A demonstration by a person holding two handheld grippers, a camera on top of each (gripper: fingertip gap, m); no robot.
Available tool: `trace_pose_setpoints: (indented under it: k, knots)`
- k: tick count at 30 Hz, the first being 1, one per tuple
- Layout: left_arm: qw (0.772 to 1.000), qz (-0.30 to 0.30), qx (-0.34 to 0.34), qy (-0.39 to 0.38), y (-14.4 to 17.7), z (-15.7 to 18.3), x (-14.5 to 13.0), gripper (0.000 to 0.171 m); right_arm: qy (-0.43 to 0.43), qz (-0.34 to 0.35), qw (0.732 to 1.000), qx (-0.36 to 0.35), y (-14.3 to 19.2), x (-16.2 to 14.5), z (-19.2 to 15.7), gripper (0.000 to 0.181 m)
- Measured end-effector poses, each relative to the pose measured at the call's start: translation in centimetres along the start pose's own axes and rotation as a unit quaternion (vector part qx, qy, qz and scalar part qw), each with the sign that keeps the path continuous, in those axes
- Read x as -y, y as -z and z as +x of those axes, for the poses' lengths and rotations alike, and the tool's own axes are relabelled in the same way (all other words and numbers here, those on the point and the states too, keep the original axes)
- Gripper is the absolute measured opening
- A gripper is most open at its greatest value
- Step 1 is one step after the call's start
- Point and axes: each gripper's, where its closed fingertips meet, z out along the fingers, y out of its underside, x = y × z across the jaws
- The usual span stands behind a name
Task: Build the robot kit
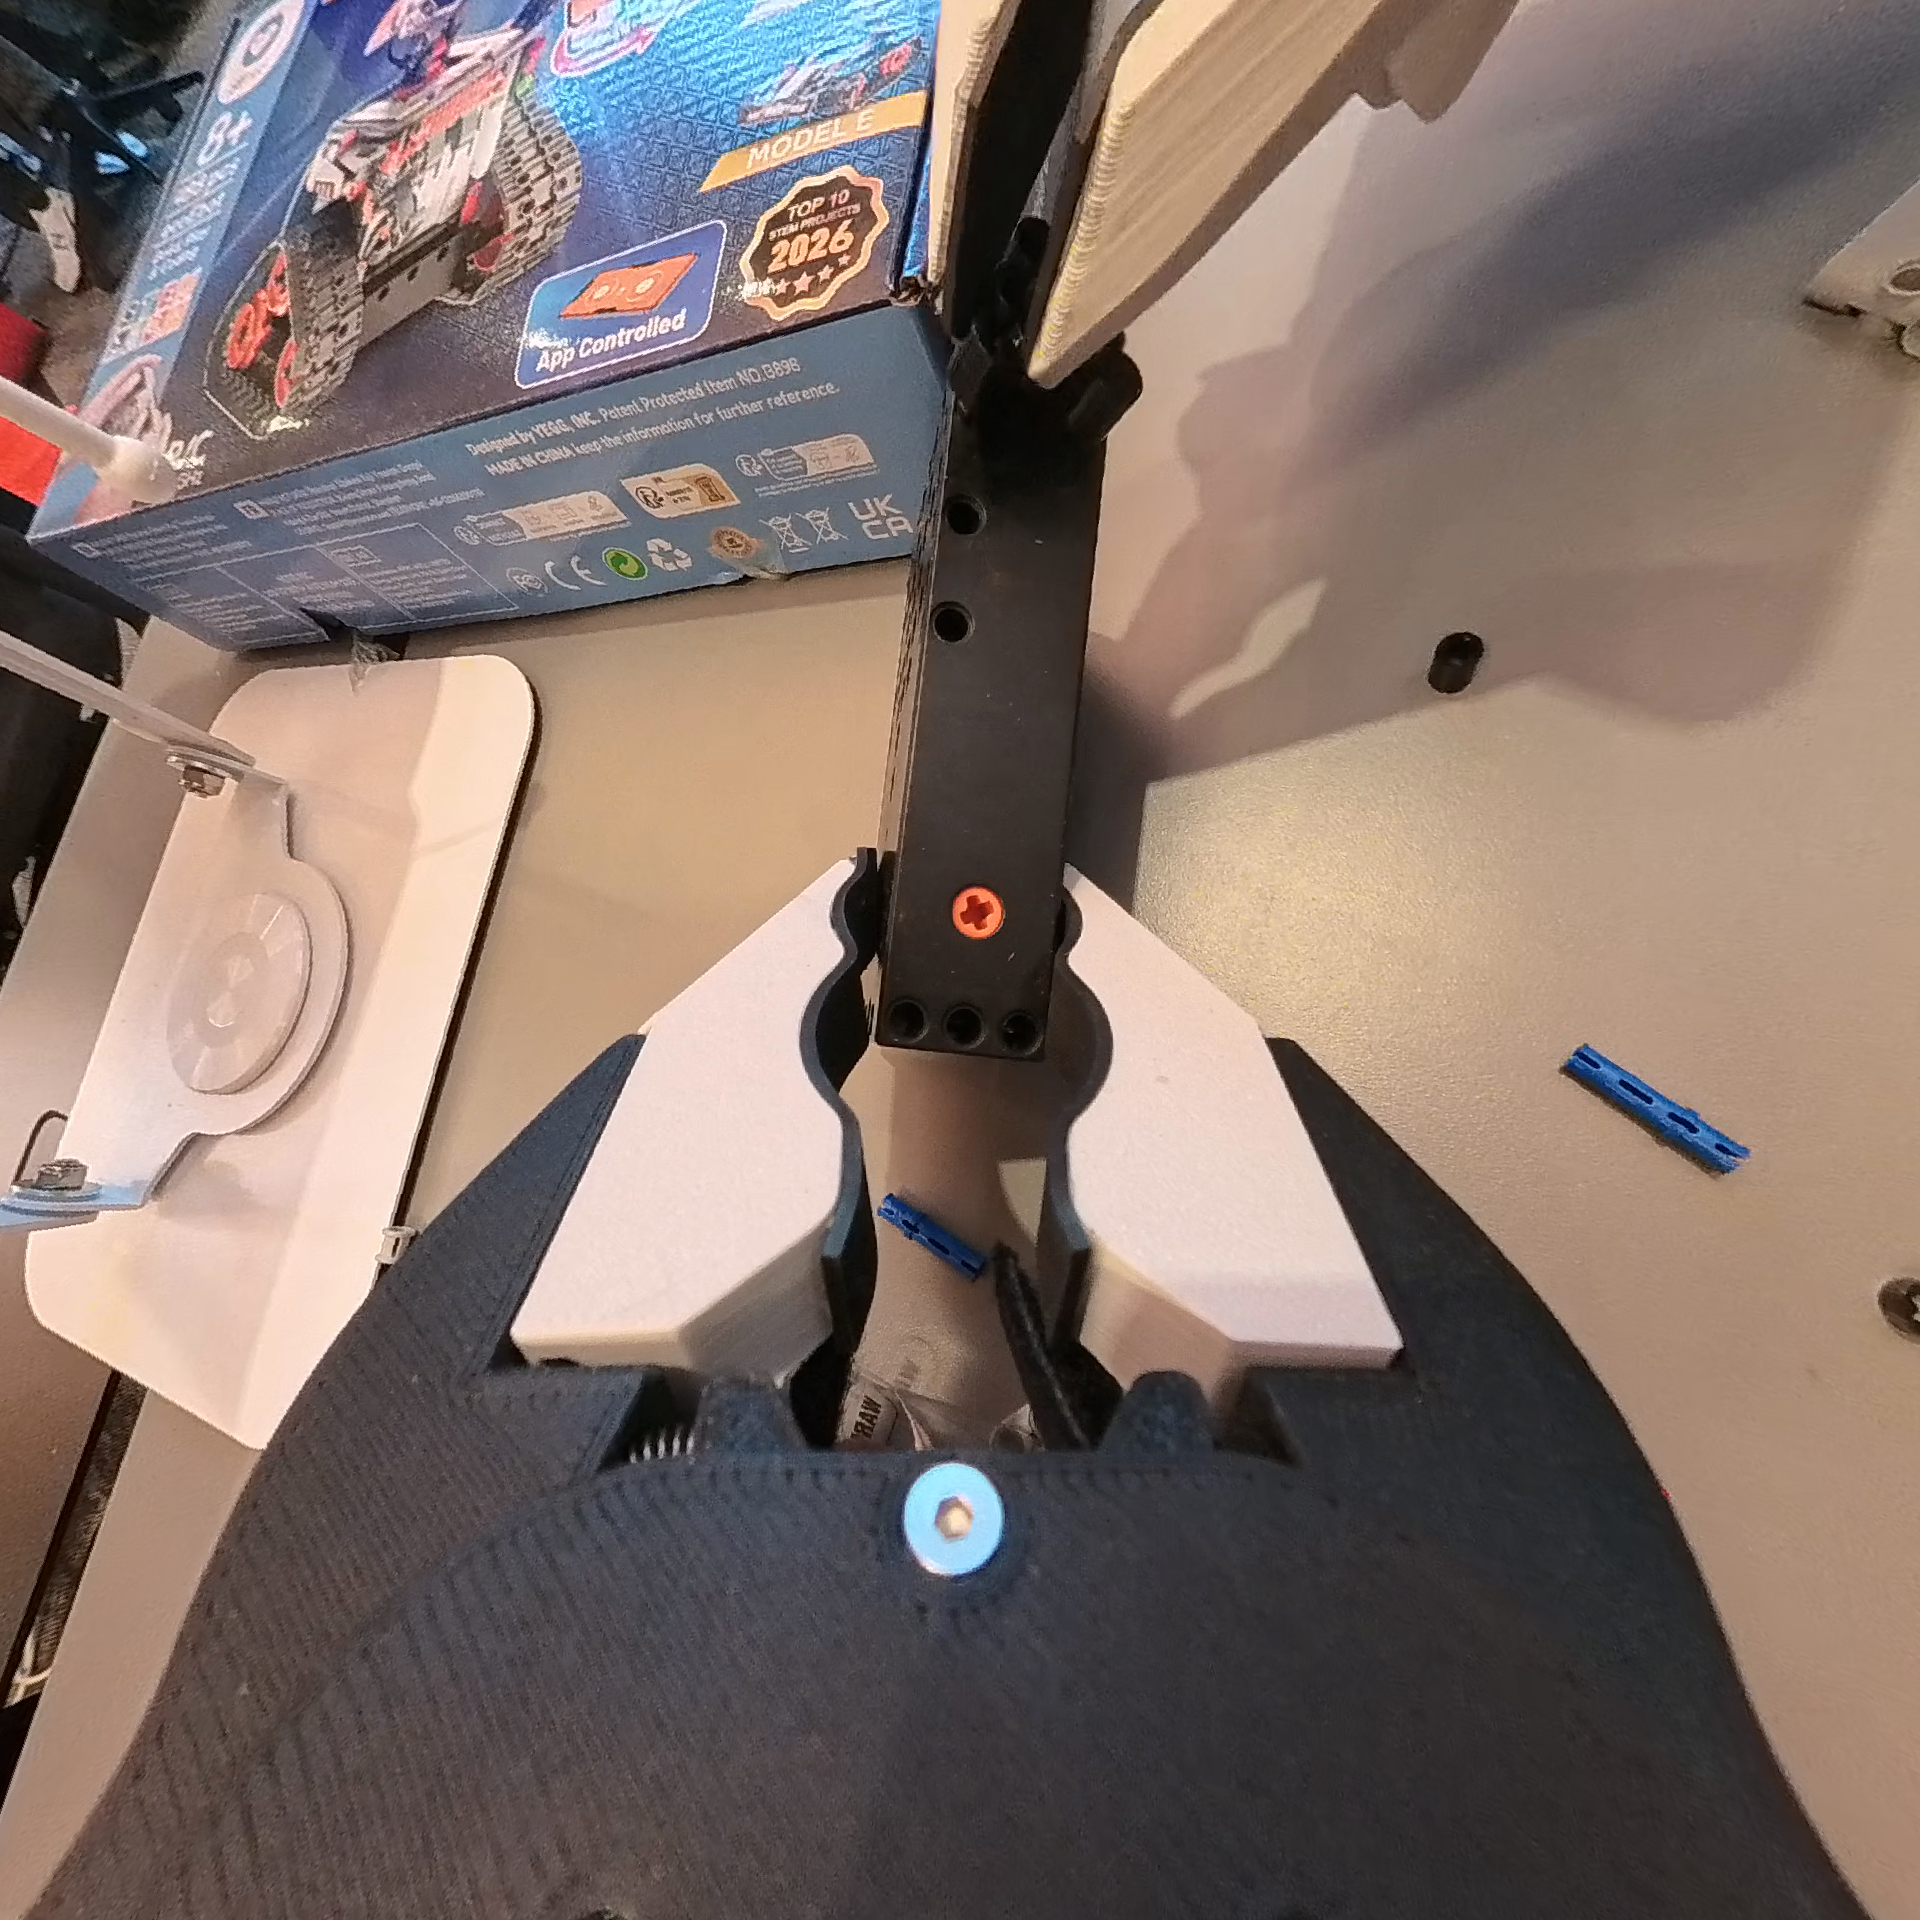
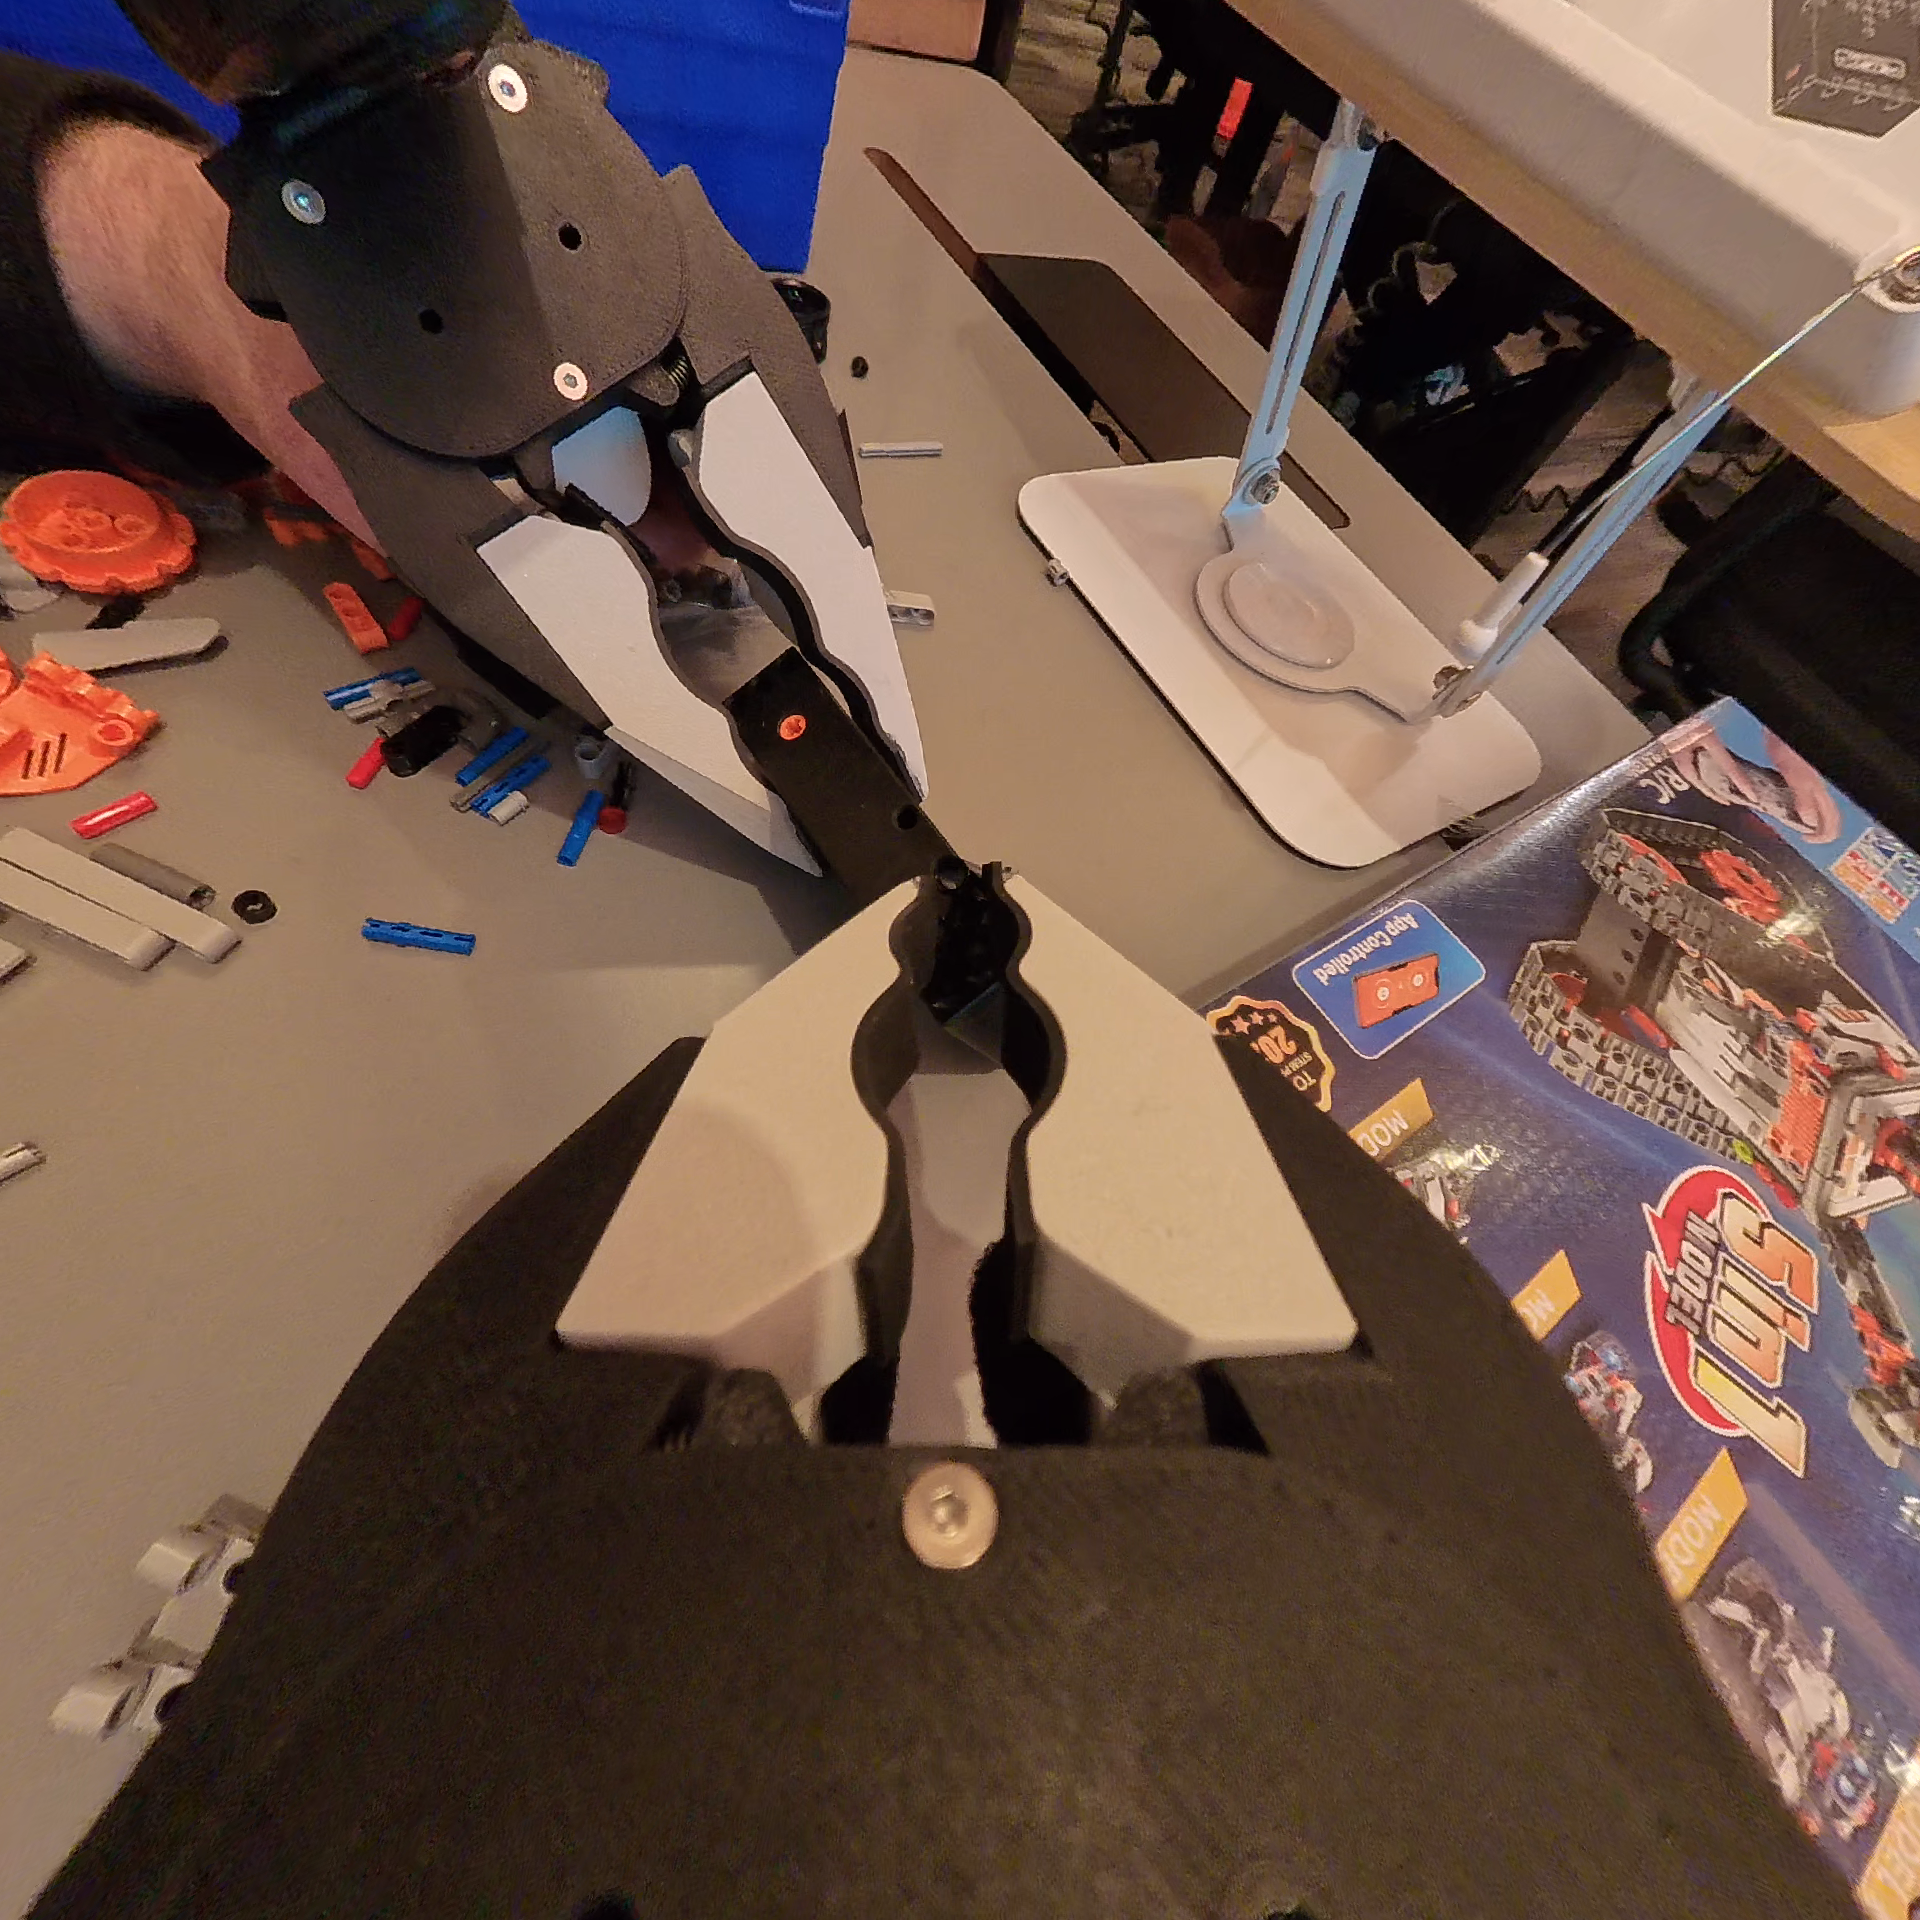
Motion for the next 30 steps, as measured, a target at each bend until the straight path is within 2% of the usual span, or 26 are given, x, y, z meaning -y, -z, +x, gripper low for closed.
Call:
trace_pose_setpoints:
  k: [14, 20, 30]
  knots:
    - [1.0, 0.0, -0.001, 0.001, -0.03, -0.02, 0.01, 0.028, -0.118, 0.05, 0.988, 0.082, 0.3, 0.59, 0.23, 0.005]
    - [1.0, 0.0, -0.001, 0.001, -0.05, -0.02, 0.03, 0.028, -0.162, 0.061, 0.98, 0.096, 0.34, 0.51, 0.66, 0.005]
    - [1.0, 0.001, -0.001, 0.0, -0.06, -0.01, 0.05, 0.028, -0.166, 0.055, 0.981, 0.09, 0.6, 0.07, 1.04, 0.005]
